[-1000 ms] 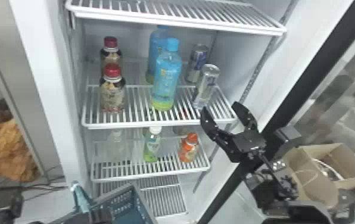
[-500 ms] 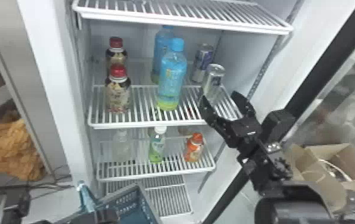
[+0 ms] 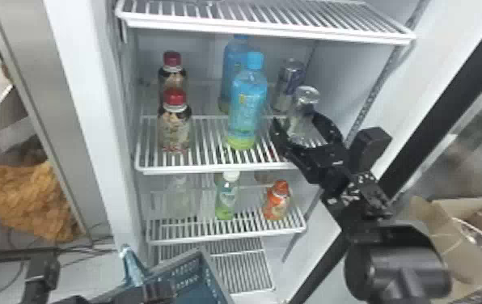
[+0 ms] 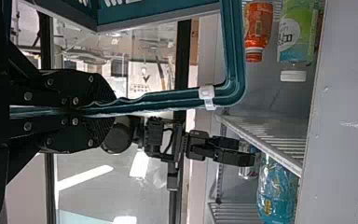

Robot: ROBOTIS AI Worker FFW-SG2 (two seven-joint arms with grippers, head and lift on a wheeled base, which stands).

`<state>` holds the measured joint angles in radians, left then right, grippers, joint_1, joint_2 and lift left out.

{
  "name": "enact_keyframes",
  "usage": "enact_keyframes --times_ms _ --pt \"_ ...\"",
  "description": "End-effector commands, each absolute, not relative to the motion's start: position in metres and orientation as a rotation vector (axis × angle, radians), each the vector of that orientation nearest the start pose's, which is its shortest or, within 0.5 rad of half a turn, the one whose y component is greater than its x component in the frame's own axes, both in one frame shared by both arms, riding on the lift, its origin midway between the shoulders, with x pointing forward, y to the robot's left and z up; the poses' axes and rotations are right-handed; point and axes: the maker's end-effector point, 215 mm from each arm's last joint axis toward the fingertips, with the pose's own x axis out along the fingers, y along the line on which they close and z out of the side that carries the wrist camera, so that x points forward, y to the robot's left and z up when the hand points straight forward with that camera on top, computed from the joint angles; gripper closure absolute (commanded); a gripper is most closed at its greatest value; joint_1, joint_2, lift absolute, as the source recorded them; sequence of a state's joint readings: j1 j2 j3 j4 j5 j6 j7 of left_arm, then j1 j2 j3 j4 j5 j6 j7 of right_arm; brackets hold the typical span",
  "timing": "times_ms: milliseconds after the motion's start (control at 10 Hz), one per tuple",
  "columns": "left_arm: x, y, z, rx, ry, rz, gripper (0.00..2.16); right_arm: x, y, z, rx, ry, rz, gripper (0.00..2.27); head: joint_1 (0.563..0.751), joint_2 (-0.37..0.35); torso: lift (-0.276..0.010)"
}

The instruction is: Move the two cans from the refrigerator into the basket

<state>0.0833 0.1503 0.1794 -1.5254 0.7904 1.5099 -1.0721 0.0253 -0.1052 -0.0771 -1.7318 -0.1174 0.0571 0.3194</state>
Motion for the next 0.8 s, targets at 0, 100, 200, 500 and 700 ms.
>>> enact_keyframes --times_ms 0,100,200,500,700 --pt "0.314 0.072 -0.408 -1.431 1.001 -1.118 1.19 0.594 -0.229 -0.273 -0.016 -0.087 0.263 0.20 0.695 -0.200 -0.025" --pt "0.313 0.072 -0.408 -1.432 1.003 -1.116 1.19 0.597 -0.229 -0.272 -0.020 -0.081 0.255 0.20 0.695 -0.193 -0.025" --pt "0.313 0.073 -0.408 -1.433 1.004 -1.114 1.19 0.599 -0.231 -0.270 -0.034 -0.071 0.245 0.20 0.695 -0.192 -0.025" --pt "0.312 0.073 -0.409 -1.434 1.003 -1.113 1.19 0.603 -0.238 -0.278 -0.053 -0.034 0.224 0.20 0.695 -0.196 -0.025" --pt "0.312 0.073 -0.409 -1.434 1.006 -1.113 1.19 0.610 -0.240 -0.279 -0.051 -0.025 0.219 0.25 0.695 -0.199 -0.025"
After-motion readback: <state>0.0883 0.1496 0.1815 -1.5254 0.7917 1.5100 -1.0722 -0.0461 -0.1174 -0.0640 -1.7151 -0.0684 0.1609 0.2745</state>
